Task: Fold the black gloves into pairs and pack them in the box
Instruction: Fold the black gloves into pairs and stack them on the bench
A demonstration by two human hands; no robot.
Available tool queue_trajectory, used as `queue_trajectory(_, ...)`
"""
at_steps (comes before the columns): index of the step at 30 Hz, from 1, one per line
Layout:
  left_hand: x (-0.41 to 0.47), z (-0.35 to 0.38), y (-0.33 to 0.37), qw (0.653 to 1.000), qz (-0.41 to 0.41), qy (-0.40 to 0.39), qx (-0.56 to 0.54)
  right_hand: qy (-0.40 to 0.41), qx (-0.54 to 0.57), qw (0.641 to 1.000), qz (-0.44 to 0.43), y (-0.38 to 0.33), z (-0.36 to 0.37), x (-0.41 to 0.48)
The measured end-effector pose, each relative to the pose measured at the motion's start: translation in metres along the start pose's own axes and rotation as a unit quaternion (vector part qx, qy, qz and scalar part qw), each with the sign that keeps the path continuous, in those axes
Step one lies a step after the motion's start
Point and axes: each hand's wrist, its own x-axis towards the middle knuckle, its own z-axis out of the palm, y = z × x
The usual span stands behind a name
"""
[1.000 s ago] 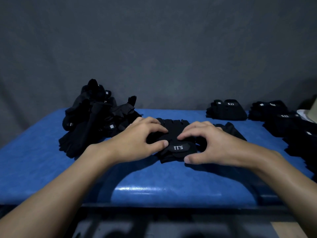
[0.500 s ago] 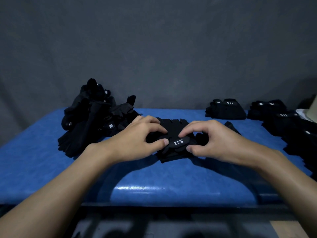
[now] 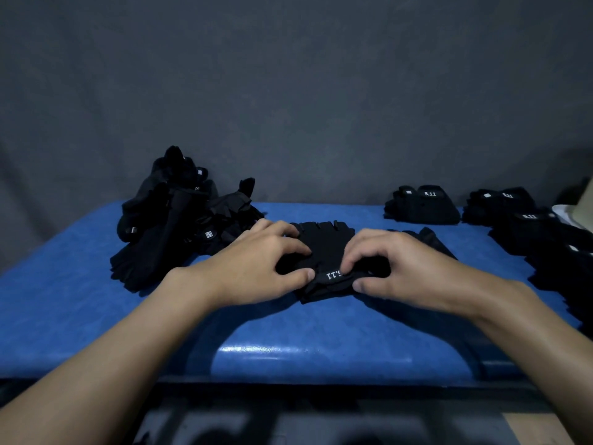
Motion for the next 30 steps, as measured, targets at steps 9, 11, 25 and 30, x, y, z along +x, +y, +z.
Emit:
queue_trajectory(9, -0.004, -0.004, 0.009, 0.995, 0.083, 0.044, 0.036, -0.025, -0.076, 0.997, 0.006, 0.005, 0.004, 0.001)
queue_trajectory(11, -0.006, -0.006, 0.012, 0.995, 0.085, 0.033, 0.037, -0.021, -0.073, 0.997, 0.002, 0.006, 0.005, 0.002)
queue_trajectory(25, -0.012, -0.007, 0.014, 0.996, 0.089, -0.002, -0.017, 0.039, -0.015, 0.999, 0.023, 0.001, 0.005, -0.004)
queue_trajectory(30, -0.012, -0.008, 0.017, 0.996, 0.094, 0.010, -0.007, 0.034, 0.046, 0.997, 0.045, -0.007, 0.001, -0.008)
